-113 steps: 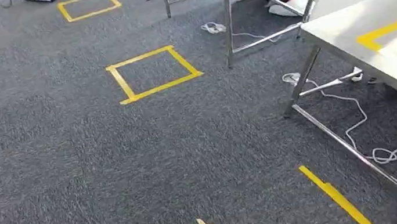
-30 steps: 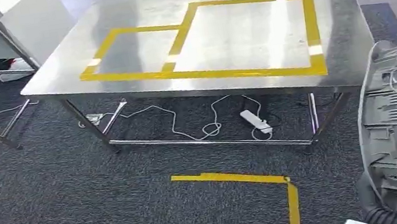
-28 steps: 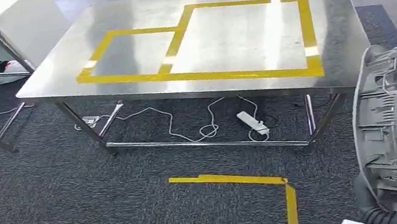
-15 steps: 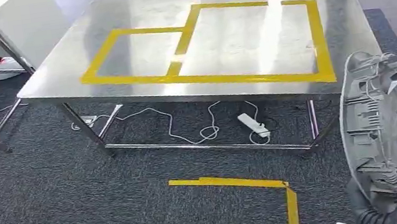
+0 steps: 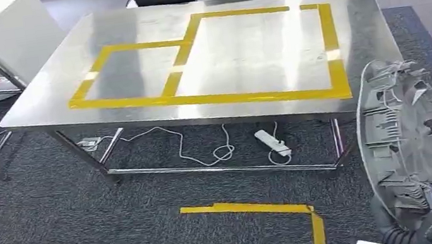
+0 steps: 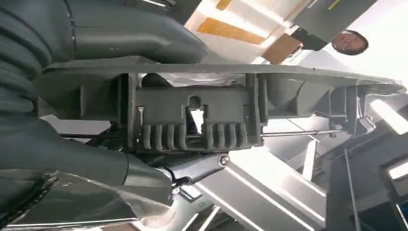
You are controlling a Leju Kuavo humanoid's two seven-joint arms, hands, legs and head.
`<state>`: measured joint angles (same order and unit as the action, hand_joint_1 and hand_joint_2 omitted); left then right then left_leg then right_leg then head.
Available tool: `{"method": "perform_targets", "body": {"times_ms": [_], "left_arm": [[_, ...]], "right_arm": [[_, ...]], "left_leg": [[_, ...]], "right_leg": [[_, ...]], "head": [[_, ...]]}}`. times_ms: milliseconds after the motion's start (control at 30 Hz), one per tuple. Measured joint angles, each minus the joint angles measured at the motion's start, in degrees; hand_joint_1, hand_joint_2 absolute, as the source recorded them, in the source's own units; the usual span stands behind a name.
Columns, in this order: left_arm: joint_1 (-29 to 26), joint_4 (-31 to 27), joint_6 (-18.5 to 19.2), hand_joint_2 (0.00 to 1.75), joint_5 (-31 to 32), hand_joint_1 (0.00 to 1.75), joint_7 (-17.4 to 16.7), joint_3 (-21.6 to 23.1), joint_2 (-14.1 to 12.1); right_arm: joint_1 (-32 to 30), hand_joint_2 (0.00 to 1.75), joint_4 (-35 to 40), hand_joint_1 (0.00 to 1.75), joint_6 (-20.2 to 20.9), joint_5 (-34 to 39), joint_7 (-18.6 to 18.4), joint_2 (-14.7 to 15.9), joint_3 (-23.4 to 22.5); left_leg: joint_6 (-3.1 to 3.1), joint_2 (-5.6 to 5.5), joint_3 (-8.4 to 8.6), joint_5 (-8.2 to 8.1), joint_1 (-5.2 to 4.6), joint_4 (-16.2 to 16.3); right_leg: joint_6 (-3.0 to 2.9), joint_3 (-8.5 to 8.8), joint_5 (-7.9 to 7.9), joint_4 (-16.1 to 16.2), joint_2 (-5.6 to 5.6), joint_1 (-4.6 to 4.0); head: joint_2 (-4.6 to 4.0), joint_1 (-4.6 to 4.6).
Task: Take the parts from the cabinet and place them on the table.
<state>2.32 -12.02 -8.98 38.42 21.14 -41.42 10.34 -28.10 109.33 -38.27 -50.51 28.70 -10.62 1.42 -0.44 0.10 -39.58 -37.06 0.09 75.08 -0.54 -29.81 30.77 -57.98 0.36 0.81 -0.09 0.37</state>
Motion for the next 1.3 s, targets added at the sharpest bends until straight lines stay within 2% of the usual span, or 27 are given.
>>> {"method": "perform_targets", "body": {"times_ms": [67, 133, 167, 200, 233, 300, 367, 433, 467, 500, 533, 567, 633, 700, 733, 800, 867, 967, 1000, 1033, 1067, 1100, 1133, 1167, 1233, 1267, 1300], "left_arm": [[-0.04, 0.0, 0.02, 1.75, 0.0, 0.0, 0.0, -0.07, -0.02], [-0.18, 0.0, 0.02, 1.75, 0.0, 0.0, 0.0, -0.15, -0.26], [-0.13, 0.0, 0.02, 1.75, 0.0, 0.0, 0.0, -0.2, -0.31], [-0.14, 0.0, 0.04, 1.75, 0.0, 0.0, 0.0, -0.2, -0.2], [-0.18, 0.0, 0.04, 1.75, 0.0, 0.0, 0.0, -0.2, -0.17], [-0.14, 0.0, 0.07, 1.75, 0.0, 0.0, 0.0, -0.24, -0.02], [0.1, 0.0, 0.07, 1.75, 0.02, 0.0, 0.0, -0.33, -0.02], [0.12, 0.0, 0.15, 1.75, 0.04, 0.0, 0.02, -0.37, 0.04], [0.06, 0.0, 0.2, 1.75, 0.11, 0.0, 0.0, -0.42, 0.04], [-0.08, 0.0, 0.22, 1.75, 0.11, 0.0, 0.02, -0.44, 0.04], [-0.24, 0.0, 0.22, 1.75, 0.11, 0.0, 0.02, -0.46, 0.07], [-0.3, 0.0, 0.24, 1.75, 0.11, 0.0, 0.02, -0.48, 0.07], [-0.41, 0.0, 0.26, 1.75, 0.11, 0.0, 0.02, -0.5, 0.07], [-0.12, 0.0, 0.26, 1.75, 0.11, 0.0, 0.0, -0.55, 0.02], [-0.06, 0.0, 0.28, 1.75, 0.11, 0.0, 0.04, -0.55, 0.04], [0.15, 0.0, 0.31, 1.75, 0.11, 0.0, 0.04, -0.57, 0.02], [0.27, 0.0, 0.31, 1.75, 0.15, 0.0, 0.04, -0.57, 0.04], [0.11, 0.0, 0.31, 1.75, 0.2, 0.0, 0.04, -0.57, 0.04], [-0.06, 0.0, 0.31, 1.75, 0.2, 0.0, 0.04, -0.57, 0.07], [-0.15, 0.0, 0.33, 1.75, 0.2, 0.0, 0.04, -0.57, 0.04], [-0.18, 0.0, 0.33, 1.75, 0.2, 0.0, 0.04, -0.57, 0.04], [-0.18, 0.0, 0.33, 1.75, 0.2, 0.0, 0.04, -0.57, 0.02], [-0.31, 0.0, 0.35, 1.75, 0.2, 0.0, 0.04, -0.59, 0.0], [-0.46, 0.0, 0.35, 1.75, 0.17, 0.0, 0.04, -0.7, -0.33], [-0.54, 0.0, 0.39, 1.75, 0.17, 0.0, 0.04, -0.85, -0.15], [-0.5, 0.0, 0.39, 1.75, 0.17, 0.0, 0.09, -0.9, -0.13], [-0.36, 0.0, 0.39, 1.75, 0.18, 0.0, 0.18, -0.9, -0.04]], "right_arm": [[0.0, 1.75, -0.09, 1.75, 0.0, 0.0, -0.09, 0.02, 0.04], [0.12, 1.75, -0.13, 1.75, 0.0, -0.02, -0.06, 0.02, 0.13], [0.16, 1.75, -0.26, 1.75, 0.0, -0.09, -0.06, 0.13, 0.15], [0.25, 1.75, -0.28, 1.75, 0.0, -0.28, -0.11, 0.2, 0.22], [0.21, 1.75, -0.28, 1.75, 0.0, -0.48, -0.26, 0.24, 0.24], [0.21, 1.75, -0.31, 1.75, -0.02, -0.85, -0.46, 0.39, 0.24], [0.52, 1.75, -0.28, 1.75, -0.02, -1.05, -0.5, 0.55, 0.26], [0.78, 1.75, -0.28, 1.75, -0.02, -1.31, -0.54, 0.79, 0.26], [0.76, 1.75, -0.33, 1.75, -0.02, -1.36, -0.68, 0.85, 0.24], [0.69, 1.75, -0.37, 1.75, -0.02, -1.36, -0.83, 0.92, 0.22], [0.66, 1.75, -0.39, 1.75, -0.02, -1.36, -0.9, 0.96, 0.22], [0.66, 1.75, -0.39, 1.75, -0.02, -1.36, -0.92, 0.96, 0.22], [0.67, 1.75, -0.42, 1.75, -0.02, -1.42, -0.9, 1.01, 0.24], [0.83, 1.75, -0.59, 1.75, -0.02, -1.57, -0.76, 1.07, 0.24], [0.66, 1.75, -0.59, 1.75, -0.02, -1.49, -0.89, 1.07, 0.22], [0.64, 1.75, -0.59, 1.75, -0.02, -1.44, -1.03, 1.11, 0.17], [0.72, 1.75, -0.59, 1.75, -0.02, -1.46, -0.98, 1.14, 0.17], [0.78, 1.75, -0.59, 1.75, -0.02, -1.6, -0.92, 1.16, 0.24], [0.74, 1.75, -0.61, 1.75, -0.02, -1.62, -0.98, 1.16, 0.22], [0.71, 1.75, -0.61, 1.75, -0.02, -1.62, -1.05, 1.16, 0.22], [0.71, 1.75, -0.61, 1.75, -0.02, -1.66, -1.07, 1.16, 0.22], [0.77, 1.75, -0.61, 1.75, -0.02, -1.68, -1.07, 1.16, 0.22], [0.77, 1.75, -0.61, 1.75, -0.02, -1.73, -1.07, 1.16, 0.24], [1.03, 1.75, -0.78, 1.75, -0.02, -1.77, -1.07, 1.16, 0.26], [0.95, 1.75, -0.76, 1.75, -0.02, -1.79, -1.05, 1.18, 0.33], [0.86, 1.75, -0.79, 1.75, -0.02, -1.77, -1.09, 1.22, 0.35], [0.93, 1.75, -0.76, 1.75, -0.02, -1.75, -1.2, 1.22, 0.35]], "left_leg": [[0.78, -0.02, 1.69, 5.29, -0.22, -7.28], [2.17, -0.19, 3.11, 11.95, -1.03, -14.59], [2.27, -0.39, 3.54, 10.15, -1.15, -15.19], [2.22, -0.44, 3.92, 10.35, -1.23, -15.28], [2.51, -0.47, 4.03, 10.49, -1.21, -15.91], [2.99, -0.53, 5.93, 10.56, -0.66, -16.94], [3.4, -0.5, 6.96, 10.01, -0.53, -17.32], [3.41, -0.49, 7.61, 9.06, -0.45, -17.32], [3.35, -0.5, 8.21, 8.46, -0.37, -17.32], [3.27, -0.54, 8.99, 7.84, -0.28, -17.32], [3.11, -0.59, 9.91, 7.17, -0.16, -17.32], [2.86, -0.63, 10.97, 6.39, -0.03, -17.31], [2.15, -0.59, 12.2, 4.8, -0.06, -17.29], [1.27, -0.54, 13.07, 3.32, -0.18, -17.34], [0.83, -0.51, 14.19, 3.49, -0.14, -17.14], [0.35, -0.44, 13.43, 4.26, -0.06, -14.89], [-0.06, -0.37, 9.56, 4.3, 0.02, -7.93], [-0.54, -0.37, 2.52, -1.55, 0.11, -0.02], [-0.44, -0.37, 1.28, -2.76, 0.11, -0.29], [-0.23, -0.37, 0.95, -2.43, 0.07, -1.96], [0.21, -0.37, 1.2, -0.42, -0.04, -4.87], [0.77, -0.37, 1.59, 3.22, -0.31, -8.61], [1.69, -0.31, 1.76, 9.31, -0.72, -12.63], [2.01, -0.63, 1.14, 11.81, -1.16, -12.41], [2.22, -0.4, 2.07, 11.06, -1.42, -14.13], [2.61, -0.46, 2.55, 10.79, -1.28, -14.92], [2.92, -0.7, 3.88, 11.0, -0.94, -15.74]], "right_leg": [[0.1, 1.61, 1.13, 0.04, 0.14, -0.26], [0.51, 2.16, 2.24, 0.05, 0.07, -0.38], [0.97, 2.23, 2.68, 0.37, 0.4, -0.47], [1.16, 2.63, 3.05, 0.91, 0.35, -0.46], [1.56, 3.71, 2.12, 0.0, 0.39, -0.44], [2.2, 3.01, 2.35, -0.81, 0.21, -0.44], [2.47, -0.48, 2.95, -7.5, 0.11, -0.45], [2.98, -6.24, 6.71, -14.54, 0.07, -0.21], [3.37, -8.18, 8.42, -15.86, 0.07, -0.09], [3.64, -9.09, 8.7, -15.35, 0.04, 0.03], [3.76, -9.18, 7.67, -13.36, -0.03, 0.15], [4.0, -8.6, 4.98, -9.78, -0.12, 0.34], [4.36, -7.63, -4.35, -2.2, -0.76, 0.78], [2.5, -6.46, -2.85, -2.19, -0.69, 0.14], [1.94, -6.58, -3.13, -1.89, -0.55, 0.22], [1.05, -4.8, -2.57, -1.67, -0.37, 0.49], [0.45, -3.33, -1.56, -1.27, -0.47, 0.45], [0.22, -1.26, 0.34, -1.24, -0.24, 0.36], [0.29, -0.3, 1.17, -1.24, -0.07, 0.33], [0.39, 0.79, 1.99, -1.23, 0.06, 0.28], [0.4, 1.9, 2.73, -1.19, 0.09, 0.23], [0.43, 2.91, 3.49, -1.13, 0.06, 0.15], [0.49, 2.96, 4.2, -0.84, 0.0, 0.23], [0.89, 4.06, 4.85, -0.98, 0.13, 0.02], [1.65, 5.02, 5.19, 0.48, 0.37, 0.18], [2.3, 5.51, 3.61, -0.38, 0.34, 0.17], [2.53, 5.65, 3.42, -0.74, 0.25, 0.06]], "head": [[0.0, -0.02], [0.0, 0.11], [0.0, -0.02], [0.0, 0.0], [0.0, 0.02], [0.02, -0.11], [0.0, 0.66], [0.0, 0.72], [0.0, 0.63], [0.0, 0.77], [0.0, 0.66], [0.0, 0.75], [0.0, 0.85], [0.0, 0.76], [0.0, 0.77], [0.0, 0.85], [0.0, 0.39], [0.0, 0.37], [0.0, 0.35], [0.0, 0.31], [0.0, 0.35], [0.0, 0.24], [0.0, 0.15], [0.0, 0.7], [0.0, 0.05], [0.0, -0.07], [0.0, -0.07]]}}
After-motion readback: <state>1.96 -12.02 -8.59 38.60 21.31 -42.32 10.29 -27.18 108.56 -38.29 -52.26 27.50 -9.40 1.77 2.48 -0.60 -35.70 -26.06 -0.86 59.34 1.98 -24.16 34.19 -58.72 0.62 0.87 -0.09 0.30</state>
